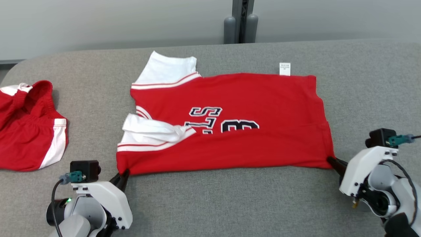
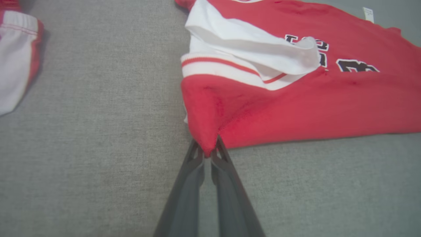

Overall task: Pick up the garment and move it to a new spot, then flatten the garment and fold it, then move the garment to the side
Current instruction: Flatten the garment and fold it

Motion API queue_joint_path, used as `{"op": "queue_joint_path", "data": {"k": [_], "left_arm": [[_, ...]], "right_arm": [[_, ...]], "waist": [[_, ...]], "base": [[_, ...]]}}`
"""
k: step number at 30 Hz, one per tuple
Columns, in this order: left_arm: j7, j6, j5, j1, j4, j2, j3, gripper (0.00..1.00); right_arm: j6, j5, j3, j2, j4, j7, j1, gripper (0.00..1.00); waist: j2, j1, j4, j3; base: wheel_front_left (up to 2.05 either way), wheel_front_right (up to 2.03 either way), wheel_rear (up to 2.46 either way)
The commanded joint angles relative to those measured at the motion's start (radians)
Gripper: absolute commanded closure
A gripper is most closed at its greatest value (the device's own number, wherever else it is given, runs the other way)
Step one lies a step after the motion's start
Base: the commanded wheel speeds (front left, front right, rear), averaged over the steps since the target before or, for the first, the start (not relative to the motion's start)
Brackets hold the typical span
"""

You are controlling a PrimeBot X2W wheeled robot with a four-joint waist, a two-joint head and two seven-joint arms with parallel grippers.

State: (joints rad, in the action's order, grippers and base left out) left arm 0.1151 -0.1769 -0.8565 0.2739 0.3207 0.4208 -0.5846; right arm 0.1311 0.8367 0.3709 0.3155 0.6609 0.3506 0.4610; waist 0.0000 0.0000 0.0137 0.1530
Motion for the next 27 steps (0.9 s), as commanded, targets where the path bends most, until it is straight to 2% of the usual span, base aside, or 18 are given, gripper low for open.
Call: {"op": "queue_joint_path", "data": {"k": [1, 4, 10, 17, 25, 26, 27], "left_arm": [[0.011, 0.003, 0.0, -0.025, -0.032, 0.022, -0.005, 1.0], [0.042, 0.004, -0.005, -0.069, -0.105, 0.063, -0.019, 1.0], [0.071, -0.055, -0.011, -0.157, -0.222, 0.115, -0.013, 1.0], [0.085, -0.078, -0.025, -0.216, -0.269, 0.113, -0.028, 1.0], [0.085, -0.088, -0.026, -0.215, -0.265, 0.104, -0.031, 1.0], [0.085, -0.09, -0.025, -0.212, -0.263, 0.103, -0.031, 1.0], [0.087, -0.09, -0.024, -0.211, -0.259, 0.103, -0.032, 0.77]], "right_arm": [[0.0, 0.008, -0.017, 0.025, -0.019, 0.012, -0.03, 1.0], [0.0, 0.002, -0.054, 0.052, -0.066, 0.042, -0.084, 1.0], [-0.001, -0.045, -0.15, 0.077, -0.193, 0.101, -0.216, 1.0], [-0.001, -0.123, -0.288, 0.006, -0.337, 0.181, -0.356, 1.0], [0.0, -0.229, -0.397, -0.078, -0.445, 0.244, -0.408, 1.0], [0.0, -0.243, -0.408, -0.09, -0.454, 0.254, -0.412, 0.82], [0.0, -0.255, -0.418, -0.101, -0.466, 0.266, -0.415, 0.69]], "waist": [[0.0, 0.0, 0.002, -0.015], [0.0, 0.0, 0.006, -0.029], [0.0, 0.0, 0.017, -0.045], [0.0, 0.0, 0.018, -0.045], [0.0, 0.0, 0.008, -0.03], [0.0, 0.0, 0.007, -0.03], [0.0, 0.0, 0.007, -0.03]], "base": [[0.0, 0.0, 0.0], [0.0, 0.0, 0.0], [0.0, 0.0, 0.0], [0.0, 0.0, 0.0], [0.0, 0.0, 0.0], [0.0, 0.0, 0.0], [0.0, 0.0, 0.0]]}}
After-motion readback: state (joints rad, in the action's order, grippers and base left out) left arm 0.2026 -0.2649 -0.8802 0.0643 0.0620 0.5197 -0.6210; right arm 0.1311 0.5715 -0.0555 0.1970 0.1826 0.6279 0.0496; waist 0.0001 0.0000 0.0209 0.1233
